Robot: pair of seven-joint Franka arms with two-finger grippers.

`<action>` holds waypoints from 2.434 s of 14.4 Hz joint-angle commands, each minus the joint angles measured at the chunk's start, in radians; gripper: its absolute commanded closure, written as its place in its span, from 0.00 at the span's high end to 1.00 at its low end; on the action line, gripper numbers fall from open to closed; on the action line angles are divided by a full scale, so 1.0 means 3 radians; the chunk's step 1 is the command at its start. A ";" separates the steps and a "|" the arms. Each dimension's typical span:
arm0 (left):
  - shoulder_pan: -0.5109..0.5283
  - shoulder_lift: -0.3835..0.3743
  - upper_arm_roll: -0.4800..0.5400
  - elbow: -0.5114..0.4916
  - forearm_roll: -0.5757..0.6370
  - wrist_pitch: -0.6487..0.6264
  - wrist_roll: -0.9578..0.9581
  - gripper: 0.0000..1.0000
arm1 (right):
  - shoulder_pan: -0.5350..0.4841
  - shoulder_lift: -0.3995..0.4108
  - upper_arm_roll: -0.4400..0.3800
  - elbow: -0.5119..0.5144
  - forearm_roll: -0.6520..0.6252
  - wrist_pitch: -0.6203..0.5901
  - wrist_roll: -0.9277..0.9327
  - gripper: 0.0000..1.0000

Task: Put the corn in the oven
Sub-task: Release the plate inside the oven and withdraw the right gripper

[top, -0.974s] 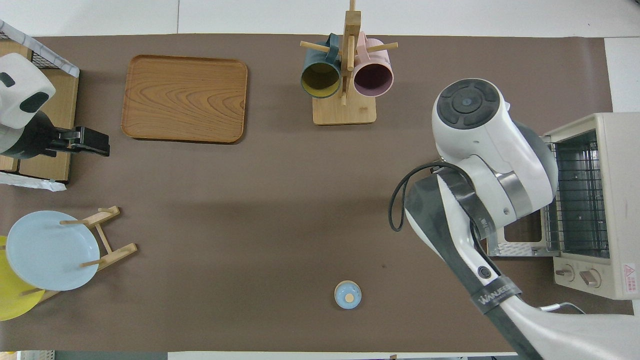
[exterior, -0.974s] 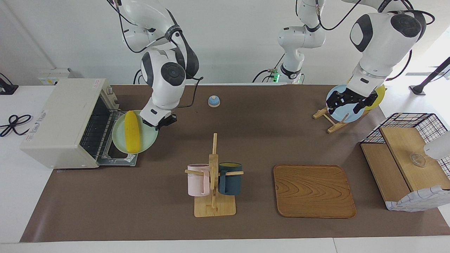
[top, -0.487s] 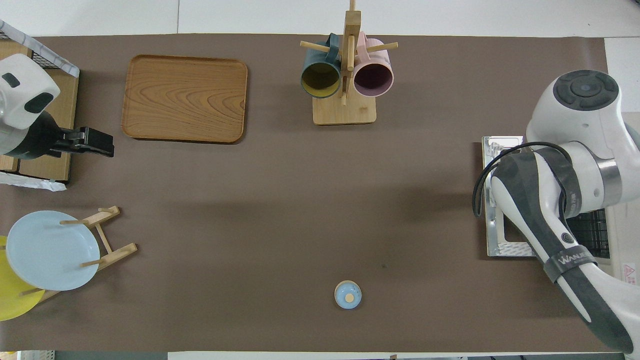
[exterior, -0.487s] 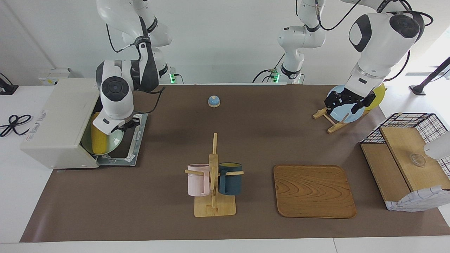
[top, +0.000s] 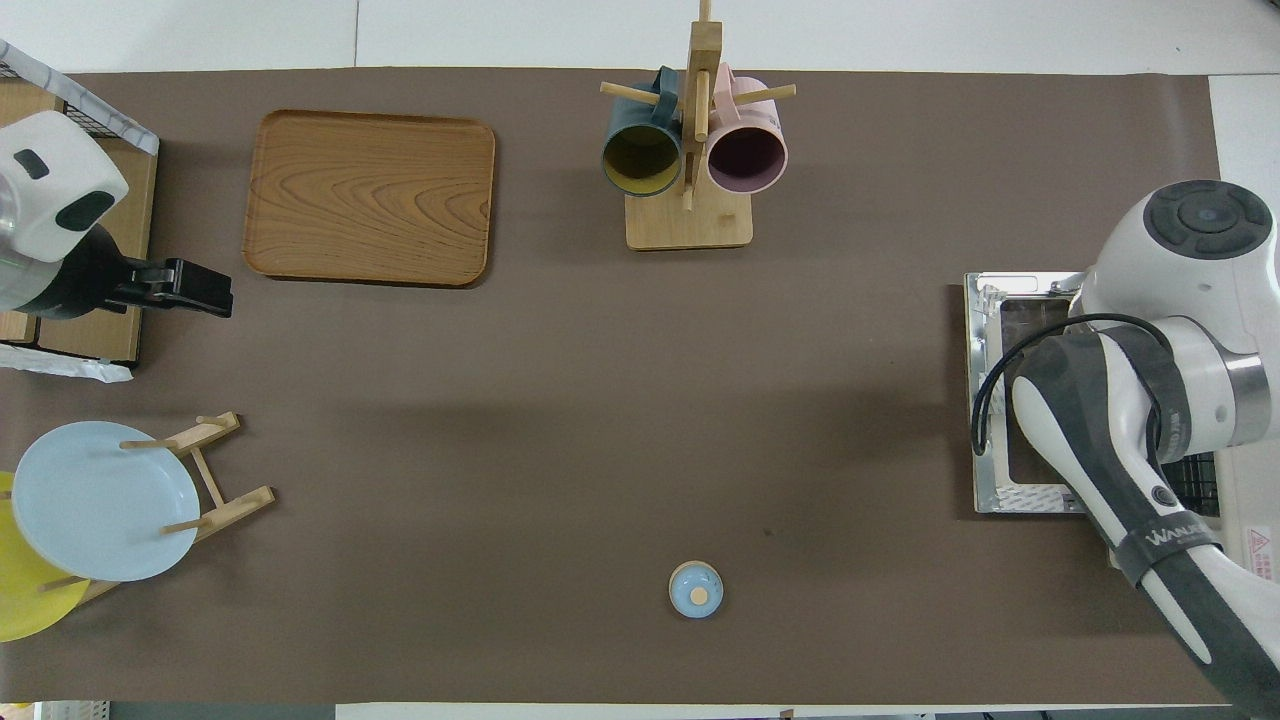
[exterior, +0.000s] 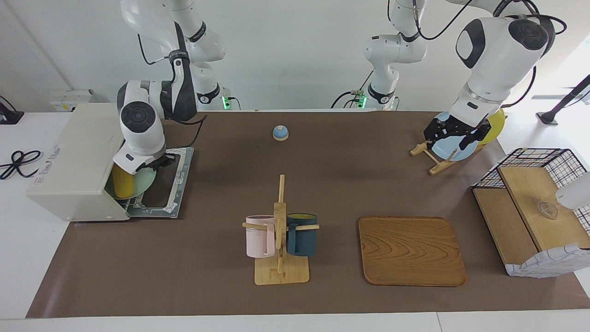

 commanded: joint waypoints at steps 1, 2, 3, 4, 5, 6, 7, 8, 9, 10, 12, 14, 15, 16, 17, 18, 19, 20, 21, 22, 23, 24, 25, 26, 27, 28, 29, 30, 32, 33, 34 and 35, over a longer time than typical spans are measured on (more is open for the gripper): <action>0.0007 -0.0060 -0.0005 -0.0054 -0.0046 -0.0029 0.0069 1.00 | -0.0233 -0.0100 0.0049 -0.0165 0.0011 0.0091 -0.0190 0.00; 0.0002 -0.0060 -0.0005 -0.0054 -0.0046 -0.0029 0.0074 1.00 | -0.0248 -0.0120 0.0049 -0.0221 0.0062 0.0096 -0.0190 0.00; 0.0002 -0.0060 -0.0005 -0.0054 -0.0046 -0.0029 0.0074 1.00 | -0.0294 -0.0151 0.0049 -0.0307 0.0134 0.0147 -0.0195 0.00; 0.0002 -0.0060 -0.0005 -0.0054 -0.0046 -0.0029 0.0069 1.00 | -0.0304 -0.0161 0.0049 -0.0359 0.0160 0.0228 -0.0190 0.15; 0.0002 -0.0060 -0.0005 -0.0054 -0.0046 -0.0029 0.0069 1.00 | -0.0300 -0.0171 0.0055 -0.0374 0.0165 0.0234 -0.0175 0.18; 0.0002 -0.0060 -0.0005 -0.0054 -0.0046 -0.0029 0.0058 1.00 | -0.0274 -0.0171 0.0055 -0.0375 0.0190 0.0234 -0.0165 0.25; 0.0002 -0.0060 -0.0005 -0.0054 -0.0046 -0.0019 0.0058 1.00 | -0.0269 -0.0171 0.0055 -0.0375 0.0236 0.0239 -0.0160 0.29; 0.0002 -0.0060 -0.0005 -0.0054 -0.0046 -0.0019 0.0053 1.00 | -0.0269 -0.0171 0.0055 -0.0370 0.0252 0.0239 -0.0160 0.29; 0.0002 -0.0060 0.0000 -0.0054 -0.0046 -0.0019 0.0053 1.00 | -0.0264 -0.0166 0.0055 -0.0354 0.0257 0.0234 -0.0154 0.29; 0.0002 -0.0060 0.0000 -0.0054 -0.0046 -0.0009 0.0053 1.00 | -0.0233 -0.0161 0.0060 -0.0339 0.0257 0.0224 -0.0149 0.29; 0.0002 -0.0070 0.0000 -0.0054 -0.0046 -0.0009 0.0053 1.00 | -0.0182 -0.0166 0.0075 -0.0329 0.0262 0.0208 -0.0078 0.28; 0.0002 -0.0070 0.0000 -0.0054 -0.0046 -0.0009 0.0053 1.00 | 0.0042 -0.0177 0.0075 -0.0151 0.0323 0.0036 0.0049 0.27; 0.0002 -0.0075 0.0000 -0.0054 -0.0046 -0.0014 0.0053 1.00 | 0.0175 -0.0172 0.0070 0.0017 0.0329 -0.0188 0.0177 0.26; 0.0007 -0.0076 0.0000 -0.0049 -0.0046 0.0001 0.0053 1.00 | 0.0292 -0.0166 0.0070 0.0125 0.0329 -0.0327 0.0320 0.25; 0.0017 -0.0076 0.0000 -0.0044 -0.0046 0.0006 0.0058 1.00 | 0.0400 -0.0171 0.0075 0.0111 0.0329 -0.0318 0.0473 0.22; 0.0037 -0.0081 0.0010 -0.0039 -0.0046 0.0011 0.0058 1.00 | 0.0457 -0.0182 0.0075 0.0050 0.0334 -0.0288 0.0631 0.21; 0.0042 -0.0081 0.0020 -0.0039 -0.0046 0.0011 0.0058 1.00 | 0.0523 -0.0222 0.0080 -0.0046 0.0359 -0.0217 0.0780 0.20; 0.0047 -0.0081 0.0030 -0.0039 -0.0046 0.0011 0.0058 1.00 | 0.0554 -0.0258 0.0085 -0.0169 0.0415 -0.0130 0.0842 0.12; 0.0048 -0.0081 0.0031 -0.0039 -0.0046 0.0011 0.0058 1.00 | 0.0549 -0.0319 0.0080 -0.0327 0.0522 0.0028 0.0843 0.00; 0.0042 -0.0081 0.0031 -0.0039 -0.0046 0.0011 0.0058 1.00 | 0.0544 -0.0355 0.0080 -0.0551 0.0624 0.0298 0.0843 0.00; 0.0042 -0.0081 0.0031 -0.0039 -0.0041 0.0011 0.0058 1.00 | 0.0544 -0.0361 0.0080 -0.0761 0.0661 0.0559 0.0853 0.00; 0.0042 -0.0081 0.0031 -0.0039 -0.0041 0.0011 0.0058 1.00 | 0.0549 -0.0391 0.0080 -0.0910 0.0666 0.0754 0.0863 0.00; 0.0042 -0.0081 0.0031 -0.0039 -0.0041 0.0011 0.0058 1.00 | 0.0544 -0.0412 0.0080 -0.0962 0.0666 0.0816 0.0863 0.00; 0.0042 -0.0081 0.0031 -0.0039 -0.0046 0.0011 0.0058 1.00 | 0.0509 -0.0417 0.0080 -0.0978 0.0661 0.0827 0.0838 0.00; 0.0042 -0.0081 0.0031 -0.0039 -0.0046 0.0011 0.0058 1.00 | 0.0493 -0.0422 0.0075 -0.1003 0.0661 0.0837 0.0832 0.00; 0.0042 -0.0081 0.0031 -0.0039 -0.0046 0.0011 0.0058 1.00 | 0.0488 -0.0432 0.0075 -0.1059 0.0666 0.0883 0.0827 0.00; 0.0042 -0.0081 0.0031 -0.0039 -0.0046 0.0011 0.0058 1.00 | 0.0483 -0.0473 0.0075 -0.1196 0.0666 0.1050 0.0827 0.00; 0.0042 -0.0081 0.0031 -0.0039 -0.0046 0.0011 0.0058 1.00 | 0.0442 -0.0514 0.0075 -0.1324 0.0666 0.1189 0.0817 0.00; 0.0042 -0.0081 0.0031 -0.0039 -0.0046 0.0011 0.0058 1.00 | 0.0376 -0.0540 0.0070 -0.1423 0.0661 0.1262 0.0736 0.00; 0.0042 -0.0081 0.0031 -0.0039 -0.0046 0.0011 0.0058 1.00 | 0.0310 -0.0540 0.0070 -0.1428 0.0661 0.1262 0.0669 0.00; 0.0042 -0.0081 0.0031 -0.0039 -0.0046 0.0011 0.0058 1.00 | 0.0279 -0.0540 0.0070 -0.1428 0.0661 0.1262 0.0603 0.00; 0.0042 -0.0081 0.0031 -0.0039 -0.0041 0.0011 0.0058 1.00 | 0.0248 -0.0540 0.0070 -0.1428 0.0666 0.1262 0.0567 0.00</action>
